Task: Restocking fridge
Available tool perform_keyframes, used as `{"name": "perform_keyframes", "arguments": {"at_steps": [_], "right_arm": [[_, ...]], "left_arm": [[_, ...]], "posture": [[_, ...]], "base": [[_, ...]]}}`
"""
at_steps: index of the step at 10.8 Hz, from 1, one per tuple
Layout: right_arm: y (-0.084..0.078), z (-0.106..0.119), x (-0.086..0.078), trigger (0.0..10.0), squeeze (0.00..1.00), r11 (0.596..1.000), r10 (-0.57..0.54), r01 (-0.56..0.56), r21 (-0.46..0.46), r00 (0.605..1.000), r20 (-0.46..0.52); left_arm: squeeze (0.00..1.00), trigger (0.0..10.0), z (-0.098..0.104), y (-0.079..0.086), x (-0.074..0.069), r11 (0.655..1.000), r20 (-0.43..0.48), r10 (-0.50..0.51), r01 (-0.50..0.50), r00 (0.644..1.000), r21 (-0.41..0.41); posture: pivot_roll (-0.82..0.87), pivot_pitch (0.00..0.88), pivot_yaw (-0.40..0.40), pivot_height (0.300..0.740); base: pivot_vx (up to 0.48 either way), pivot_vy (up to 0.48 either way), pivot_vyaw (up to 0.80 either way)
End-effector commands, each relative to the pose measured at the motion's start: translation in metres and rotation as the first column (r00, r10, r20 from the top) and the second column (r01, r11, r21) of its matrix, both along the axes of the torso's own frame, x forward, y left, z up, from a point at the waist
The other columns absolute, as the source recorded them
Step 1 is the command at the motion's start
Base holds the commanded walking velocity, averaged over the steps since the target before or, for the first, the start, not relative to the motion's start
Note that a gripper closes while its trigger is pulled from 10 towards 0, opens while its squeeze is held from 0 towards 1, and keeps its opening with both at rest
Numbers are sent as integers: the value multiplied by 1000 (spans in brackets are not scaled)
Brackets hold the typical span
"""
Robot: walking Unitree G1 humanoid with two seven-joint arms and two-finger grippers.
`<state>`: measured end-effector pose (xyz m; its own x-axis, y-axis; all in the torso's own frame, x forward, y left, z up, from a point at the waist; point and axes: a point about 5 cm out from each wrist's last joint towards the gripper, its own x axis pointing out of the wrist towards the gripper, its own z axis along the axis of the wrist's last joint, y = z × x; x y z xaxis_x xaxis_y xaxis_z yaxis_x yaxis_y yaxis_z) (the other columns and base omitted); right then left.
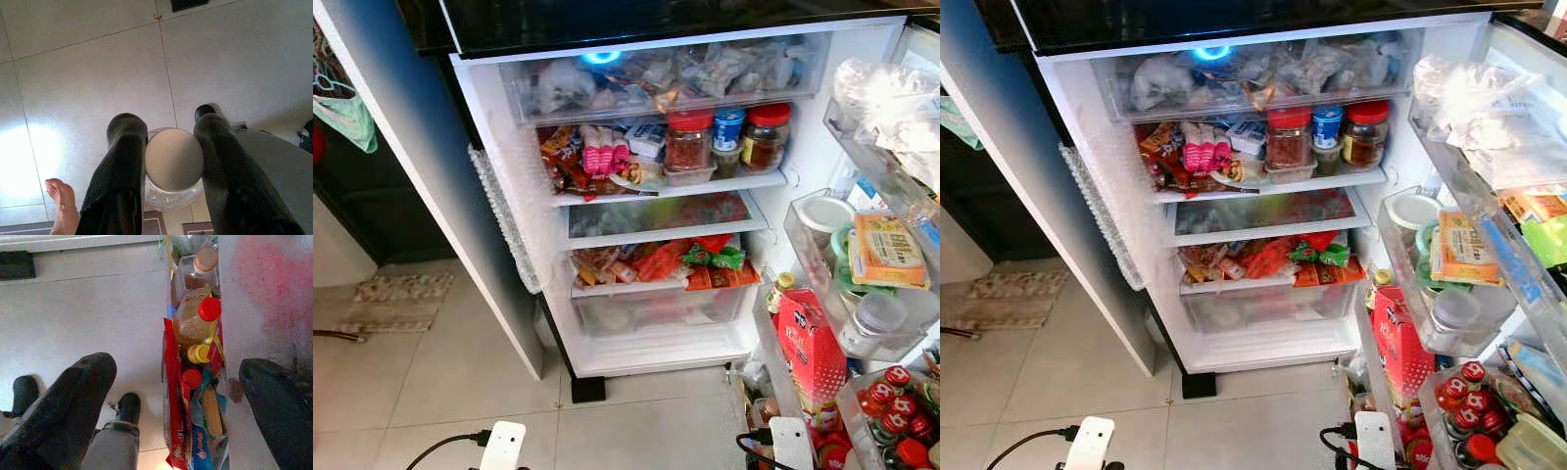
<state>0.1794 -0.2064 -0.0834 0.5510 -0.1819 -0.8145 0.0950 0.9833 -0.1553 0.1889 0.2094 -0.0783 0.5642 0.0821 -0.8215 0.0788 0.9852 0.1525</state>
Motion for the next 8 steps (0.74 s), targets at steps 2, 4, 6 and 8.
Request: {"name": "perform_keyframes", "arguments": {"at_steps": [2, 4, 6, 8], "right_arm": [[-2, 1, 0, 10000, 0, 999, -31, 31, -27, 999, 15], [-52, 6, -17, 10000, 0, 993, -97, 97, -61, 995, 5], [-55, 7, -17, 10000, 0, 990, -108, 108, -86, 994, 8], [-69, 12, -16, 10000, 0, 986, -123, 124, -109, 992, 16]], "left_arm": [[0, 10000, -1, 5, -3, 1000, -11, 10, -10, 1000, 3], [0, 10000, -1, 5, -3, 1000, -10, 9, -9, 1000, -1], [0, 10000, -1, 4, -3, 1000, -7, 10, -10, 1000, -3], [0, 10000, 0, 5, -3, 1000, -7, 9, -9, 1000, 1]], "posture": [[34, 0, 60, 740], [32, 0, 61, 740], [39, 0, 62, 740], [39, 0, 63, 740]], "base": [[0, 0, 0], [0, 0, 0], [0, 0, 0], [0, 0, 0]]}}
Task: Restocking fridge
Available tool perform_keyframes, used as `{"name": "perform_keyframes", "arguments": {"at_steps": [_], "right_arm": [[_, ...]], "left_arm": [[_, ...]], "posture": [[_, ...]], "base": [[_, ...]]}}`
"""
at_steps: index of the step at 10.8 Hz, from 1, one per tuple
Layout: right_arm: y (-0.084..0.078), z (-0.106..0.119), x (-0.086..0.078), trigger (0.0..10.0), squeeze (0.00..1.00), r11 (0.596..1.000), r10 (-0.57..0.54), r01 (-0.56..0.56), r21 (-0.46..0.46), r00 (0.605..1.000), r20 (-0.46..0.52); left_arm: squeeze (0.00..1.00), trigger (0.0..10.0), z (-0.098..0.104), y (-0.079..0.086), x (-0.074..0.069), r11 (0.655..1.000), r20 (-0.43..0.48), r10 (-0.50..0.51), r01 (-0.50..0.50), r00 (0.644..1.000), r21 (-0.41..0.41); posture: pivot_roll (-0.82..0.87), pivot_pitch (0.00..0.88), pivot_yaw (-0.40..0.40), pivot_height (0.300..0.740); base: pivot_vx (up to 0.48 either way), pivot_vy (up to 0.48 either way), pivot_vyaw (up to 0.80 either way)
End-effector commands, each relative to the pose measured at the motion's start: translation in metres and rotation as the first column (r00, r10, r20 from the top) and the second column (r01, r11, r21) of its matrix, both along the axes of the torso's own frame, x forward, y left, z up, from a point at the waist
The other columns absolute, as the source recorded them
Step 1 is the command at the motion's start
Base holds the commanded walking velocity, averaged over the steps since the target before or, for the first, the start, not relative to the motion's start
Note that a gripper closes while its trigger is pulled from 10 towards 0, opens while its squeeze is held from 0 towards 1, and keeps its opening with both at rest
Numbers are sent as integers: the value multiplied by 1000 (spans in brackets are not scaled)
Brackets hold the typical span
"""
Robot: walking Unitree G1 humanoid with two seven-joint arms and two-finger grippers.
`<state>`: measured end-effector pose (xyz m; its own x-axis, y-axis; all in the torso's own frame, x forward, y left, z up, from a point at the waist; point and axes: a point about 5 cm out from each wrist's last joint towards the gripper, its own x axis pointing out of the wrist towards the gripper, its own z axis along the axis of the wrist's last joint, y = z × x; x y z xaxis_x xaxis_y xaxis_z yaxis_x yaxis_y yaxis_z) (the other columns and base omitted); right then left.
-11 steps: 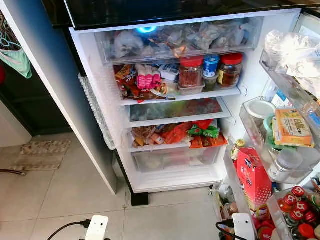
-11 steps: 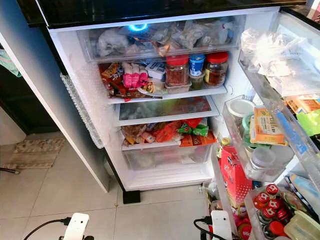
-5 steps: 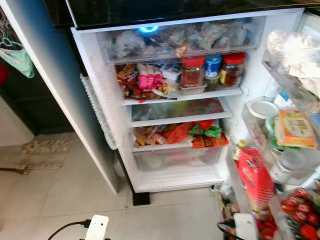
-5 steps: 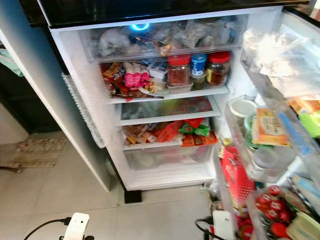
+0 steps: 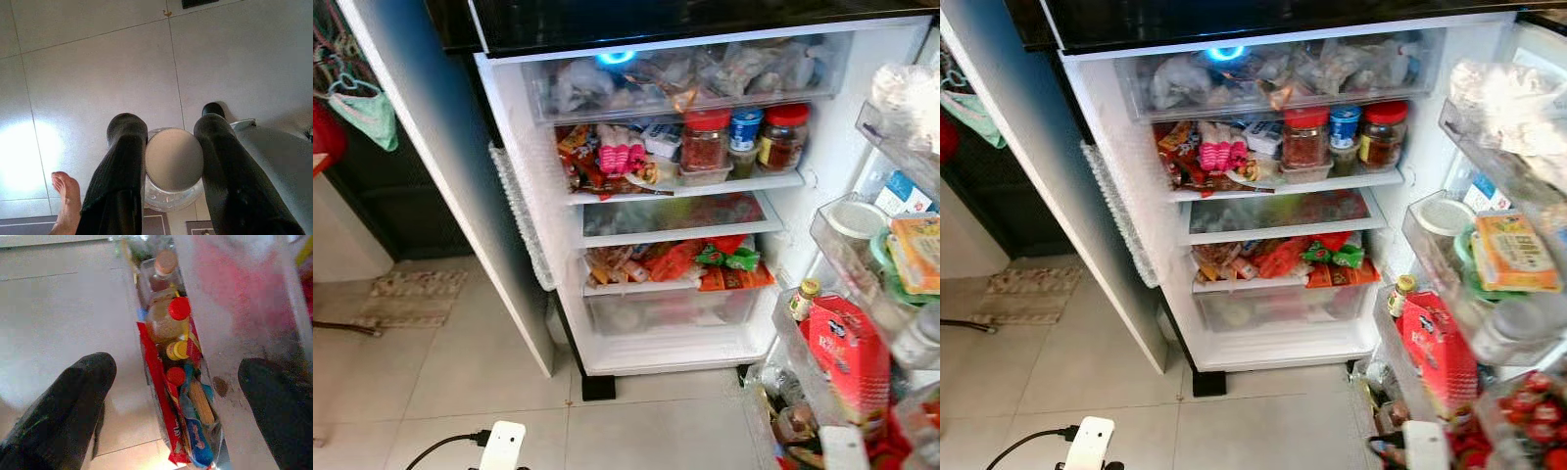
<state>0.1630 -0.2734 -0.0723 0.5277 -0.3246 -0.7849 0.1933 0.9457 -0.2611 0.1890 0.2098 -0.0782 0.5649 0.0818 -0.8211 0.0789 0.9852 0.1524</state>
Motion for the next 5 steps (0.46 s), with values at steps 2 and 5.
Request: {"name": "perform_keyframes", "arguments": {"at_steps": [2, 5], "right_arm": [[5, -1, 1, 10000, 0, 997, -35, 34, 66, 999, 22], [42, -13, 0, 10000, 0, 978, -13, 12, 208, 1000, 6]], "left_arm": [[0, 10000, 1, 4, -1, 1000, 15, -2, 2, 1000, -6], [0, 10000, 3, 2, 2, 999, 55, -4, 6, 998, -33]], "posture": [[34, 0, 63, 740], [42, 0, 67, 740]], "base": [[0, 0, 0], [0, 0, 0]]}}
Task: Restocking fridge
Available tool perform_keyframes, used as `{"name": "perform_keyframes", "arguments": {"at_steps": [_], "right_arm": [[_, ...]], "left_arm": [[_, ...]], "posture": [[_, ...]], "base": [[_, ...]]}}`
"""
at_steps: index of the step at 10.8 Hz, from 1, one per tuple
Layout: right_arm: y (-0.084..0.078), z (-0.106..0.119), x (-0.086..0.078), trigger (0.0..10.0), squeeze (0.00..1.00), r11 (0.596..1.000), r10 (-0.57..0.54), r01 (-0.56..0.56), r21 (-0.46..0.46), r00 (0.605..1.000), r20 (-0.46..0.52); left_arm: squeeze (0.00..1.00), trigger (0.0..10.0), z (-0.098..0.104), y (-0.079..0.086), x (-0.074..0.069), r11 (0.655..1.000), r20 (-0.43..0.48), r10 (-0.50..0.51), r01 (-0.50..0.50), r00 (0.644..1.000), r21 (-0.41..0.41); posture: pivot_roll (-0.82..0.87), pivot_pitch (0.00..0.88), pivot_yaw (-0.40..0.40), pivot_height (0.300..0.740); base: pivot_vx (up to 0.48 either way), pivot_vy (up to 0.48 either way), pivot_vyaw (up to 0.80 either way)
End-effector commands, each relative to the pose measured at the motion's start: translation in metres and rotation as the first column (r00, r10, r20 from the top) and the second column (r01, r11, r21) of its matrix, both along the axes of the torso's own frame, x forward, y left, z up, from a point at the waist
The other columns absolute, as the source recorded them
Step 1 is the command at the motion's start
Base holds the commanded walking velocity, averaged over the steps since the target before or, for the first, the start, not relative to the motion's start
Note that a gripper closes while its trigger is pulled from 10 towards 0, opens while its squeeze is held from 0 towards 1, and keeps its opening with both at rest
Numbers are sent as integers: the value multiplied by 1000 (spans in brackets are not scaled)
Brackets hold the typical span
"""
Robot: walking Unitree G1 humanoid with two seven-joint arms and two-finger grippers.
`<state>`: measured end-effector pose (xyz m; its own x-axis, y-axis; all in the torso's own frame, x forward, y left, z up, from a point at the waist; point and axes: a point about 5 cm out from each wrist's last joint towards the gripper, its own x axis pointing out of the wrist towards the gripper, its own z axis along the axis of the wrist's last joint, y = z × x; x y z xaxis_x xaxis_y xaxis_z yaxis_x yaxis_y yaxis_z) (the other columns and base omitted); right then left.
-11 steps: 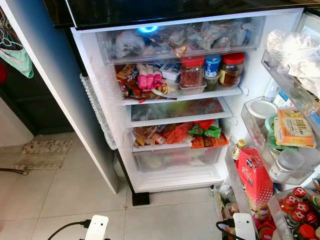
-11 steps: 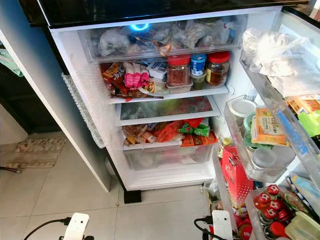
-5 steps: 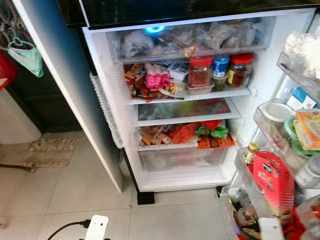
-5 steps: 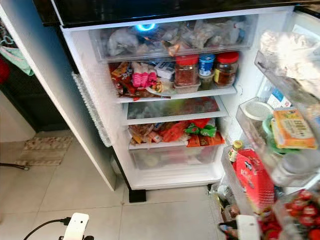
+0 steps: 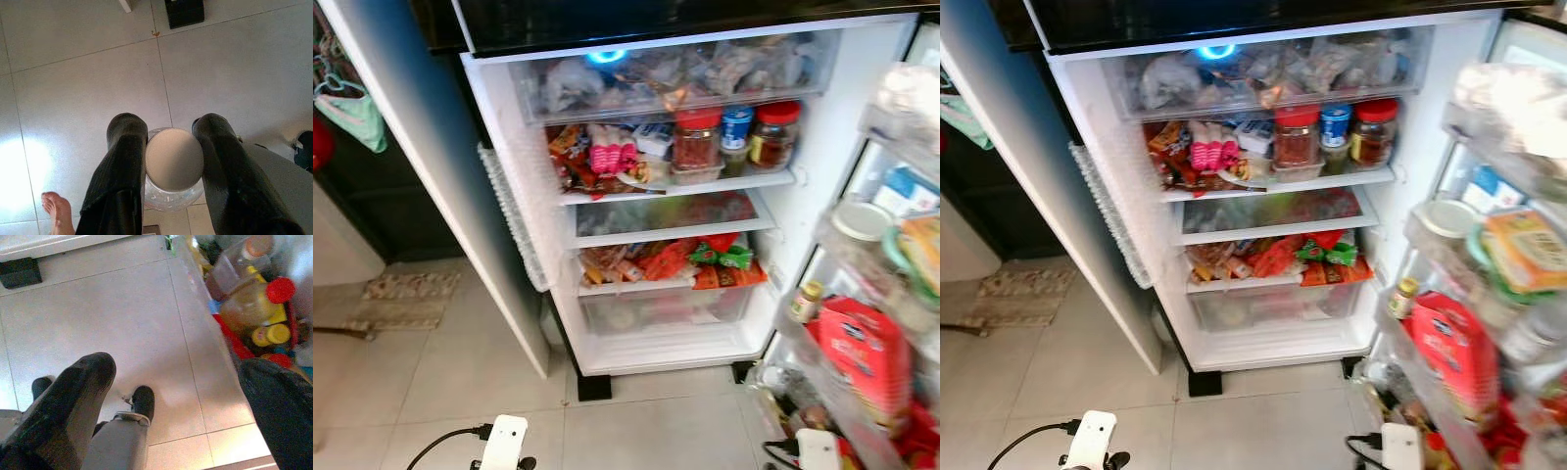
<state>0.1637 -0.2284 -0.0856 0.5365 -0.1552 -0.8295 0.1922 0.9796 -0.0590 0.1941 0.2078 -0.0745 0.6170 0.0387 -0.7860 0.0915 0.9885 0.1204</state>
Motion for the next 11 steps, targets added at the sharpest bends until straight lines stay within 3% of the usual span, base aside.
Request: {"name": "perform_keyframes", "arguments": {"at_steps": [1, 4, 6, 11], "right_arm": [[5, -2, 0, 10000, 0, 1000, -2, 2, 24, 1000, -9], [18, -5, -1, 10000, 0, 998, 10, -9, 60, 1000, -25], [18, -4, 1, 10000, 0, 998, 10, -8, 63, 1000, -28], [20, -4, 1, 10000, 0, 998, 14, -12, 66, 1000, -18]], "left_arm": [[0, 10000, -1, 4, -4, 1000, -11, 25, -25, 1000, 0], [0, 10000, -2, 4, -6, 999, -20, 32, -32, 999, -5], [0, 10000, -3, 4, -7, 999, -27, 31, -32, 999, -3], [0, 10000, -3, 4, -6, 999, -24, 34, -34, 999, -6]], "posture": [[41, 0, 67, 740], [44, 0, 64, 740], [35, 0, 64, 740], [40, 0, 62, 740]], "base": [[0, 0, 0], [96, 0, 0], [321, 0, -800], [363, 0, 0]]}}
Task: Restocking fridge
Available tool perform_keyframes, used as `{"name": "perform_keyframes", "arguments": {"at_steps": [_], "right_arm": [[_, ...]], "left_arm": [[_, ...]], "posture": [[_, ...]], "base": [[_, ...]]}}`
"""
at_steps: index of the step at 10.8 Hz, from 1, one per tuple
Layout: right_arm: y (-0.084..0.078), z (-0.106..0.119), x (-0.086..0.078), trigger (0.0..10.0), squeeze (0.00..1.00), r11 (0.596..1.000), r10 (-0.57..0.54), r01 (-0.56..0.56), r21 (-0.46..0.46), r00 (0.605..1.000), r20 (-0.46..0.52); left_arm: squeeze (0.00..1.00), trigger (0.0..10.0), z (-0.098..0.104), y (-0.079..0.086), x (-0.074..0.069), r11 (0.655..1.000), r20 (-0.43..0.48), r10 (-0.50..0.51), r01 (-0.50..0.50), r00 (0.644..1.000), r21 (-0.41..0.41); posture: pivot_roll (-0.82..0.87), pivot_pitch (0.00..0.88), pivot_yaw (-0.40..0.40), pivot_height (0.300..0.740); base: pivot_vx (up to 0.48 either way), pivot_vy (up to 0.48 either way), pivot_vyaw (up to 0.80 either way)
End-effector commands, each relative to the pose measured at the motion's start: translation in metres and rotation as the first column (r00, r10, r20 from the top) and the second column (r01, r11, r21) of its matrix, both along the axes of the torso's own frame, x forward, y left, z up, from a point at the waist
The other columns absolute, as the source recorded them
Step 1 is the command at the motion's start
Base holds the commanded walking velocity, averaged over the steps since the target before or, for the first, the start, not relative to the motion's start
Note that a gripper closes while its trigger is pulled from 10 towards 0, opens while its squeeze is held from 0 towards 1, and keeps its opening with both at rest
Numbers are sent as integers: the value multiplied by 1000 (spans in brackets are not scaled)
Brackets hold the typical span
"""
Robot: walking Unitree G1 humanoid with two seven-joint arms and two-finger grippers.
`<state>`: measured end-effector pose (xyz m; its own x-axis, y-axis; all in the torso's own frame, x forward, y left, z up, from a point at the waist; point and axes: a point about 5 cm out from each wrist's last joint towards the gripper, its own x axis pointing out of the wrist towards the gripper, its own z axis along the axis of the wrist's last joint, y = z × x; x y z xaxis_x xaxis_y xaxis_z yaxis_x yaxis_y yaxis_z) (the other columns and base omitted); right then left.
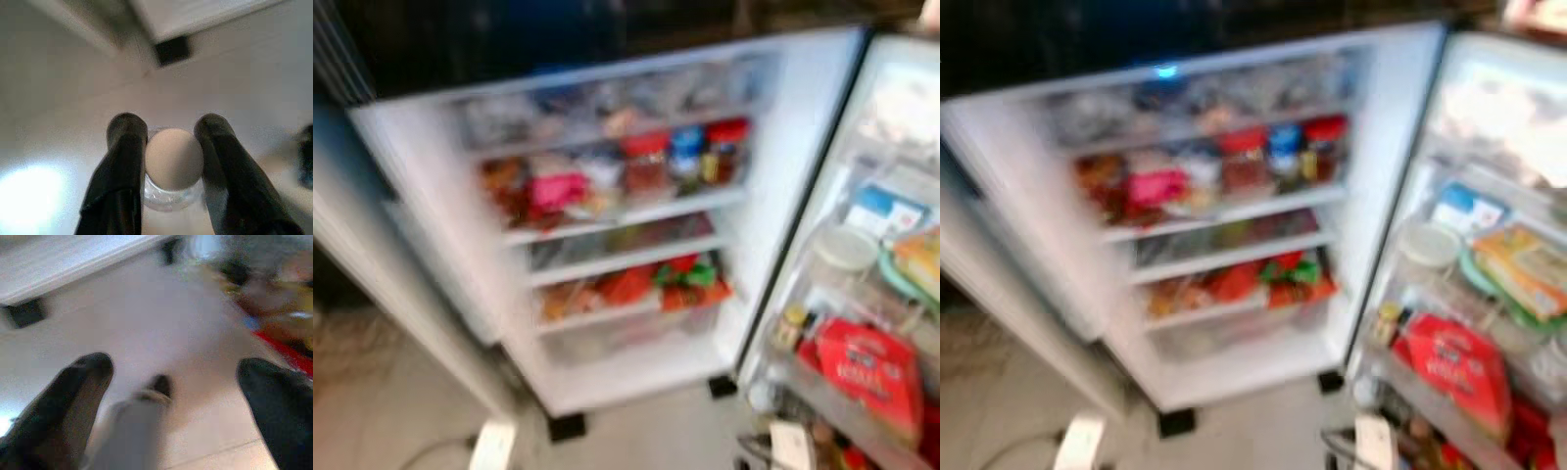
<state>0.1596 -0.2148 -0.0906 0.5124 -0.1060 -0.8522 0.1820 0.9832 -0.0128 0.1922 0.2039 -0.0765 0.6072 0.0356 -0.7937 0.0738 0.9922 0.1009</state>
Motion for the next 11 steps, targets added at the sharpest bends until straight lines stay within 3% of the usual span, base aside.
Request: {"name": "perform_keyframes", "arguments": {"at_steps": [1, 5, 8, 11], "right_arm": [[6, 1, 5, 10000, 0, 1000, 6, -6, 12, 1000, 11], [5, 2, 7, 10000, 0, 999, 48, -48, 5, 999, 18], [4, 2, 7, 10000, 0, 998, 62, -62, -1, 998, 13], [2, 3, 7, 10000, 0, 999, 51, -51, 2, 999, 12]], "left_arm": [[0, 10000, -1, 8, -4, 1000, -13, 16, -16, 1000, 13], [0, 10000, -1, 9, -4, 1000, -12, 23, -22, 1000, 17], [0, 10000, -1, 9, -4, 999, -12, 25, -25, 1000, 21], [0, 10000, 0, 7, -3, 1000, -2, 31, -31, 1000, 0]], "posture": [[42, 0, 61, 740], [43, 0, 62, 740], [44, 0, 62, 740], [44, 0, 61, 740]], "base": [[368, 0, 0], [352, 0, 0], [0, 0, 688], [0, 0, 0]]}}
